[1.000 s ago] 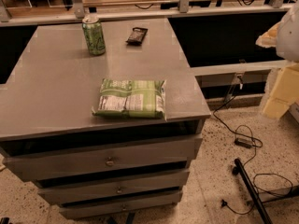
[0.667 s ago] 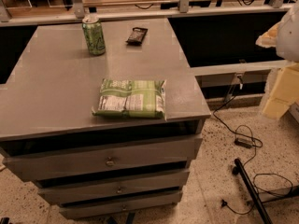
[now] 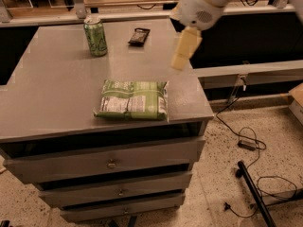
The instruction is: Move green can near green jalapeno chip bag
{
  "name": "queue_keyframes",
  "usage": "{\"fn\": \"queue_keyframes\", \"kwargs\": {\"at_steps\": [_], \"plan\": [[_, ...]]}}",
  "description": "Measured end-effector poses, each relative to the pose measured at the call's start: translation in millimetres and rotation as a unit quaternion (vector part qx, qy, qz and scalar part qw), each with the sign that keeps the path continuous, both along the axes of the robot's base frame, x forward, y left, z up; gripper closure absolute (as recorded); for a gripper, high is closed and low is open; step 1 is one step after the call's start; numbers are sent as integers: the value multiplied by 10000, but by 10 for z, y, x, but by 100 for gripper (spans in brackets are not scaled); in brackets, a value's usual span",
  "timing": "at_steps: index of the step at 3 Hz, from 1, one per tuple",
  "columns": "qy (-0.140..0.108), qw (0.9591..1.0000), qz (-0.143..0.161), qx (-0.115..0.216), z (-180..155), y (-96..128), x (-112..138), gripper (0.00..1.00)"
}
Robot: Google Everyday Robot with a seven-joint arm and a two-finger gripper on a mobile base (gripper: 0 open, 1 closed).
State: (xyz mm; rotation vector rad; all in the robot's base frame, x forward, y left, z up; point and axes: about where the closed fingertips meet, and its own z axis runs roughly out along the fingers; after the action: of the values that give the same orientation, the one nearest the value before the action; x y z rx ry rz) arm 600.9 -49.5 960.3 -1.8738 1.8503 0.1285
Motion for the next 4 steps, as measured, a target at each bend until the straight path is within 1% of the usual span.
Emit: {"fn": "queue_keyframes", "kwargs": {"at_steps": [1, 2, 3, 4], "plan": [[68, 9972, 651, 374, 4, 944, 442, 0], [-163, 9949, 802, 589, 241, 1234, 555, 0], [-167, 9950, 778, 605, 239, 1208, 562, 0], [-278, 9900, 684, 1199, 211, 1239, 734, 0]]}}
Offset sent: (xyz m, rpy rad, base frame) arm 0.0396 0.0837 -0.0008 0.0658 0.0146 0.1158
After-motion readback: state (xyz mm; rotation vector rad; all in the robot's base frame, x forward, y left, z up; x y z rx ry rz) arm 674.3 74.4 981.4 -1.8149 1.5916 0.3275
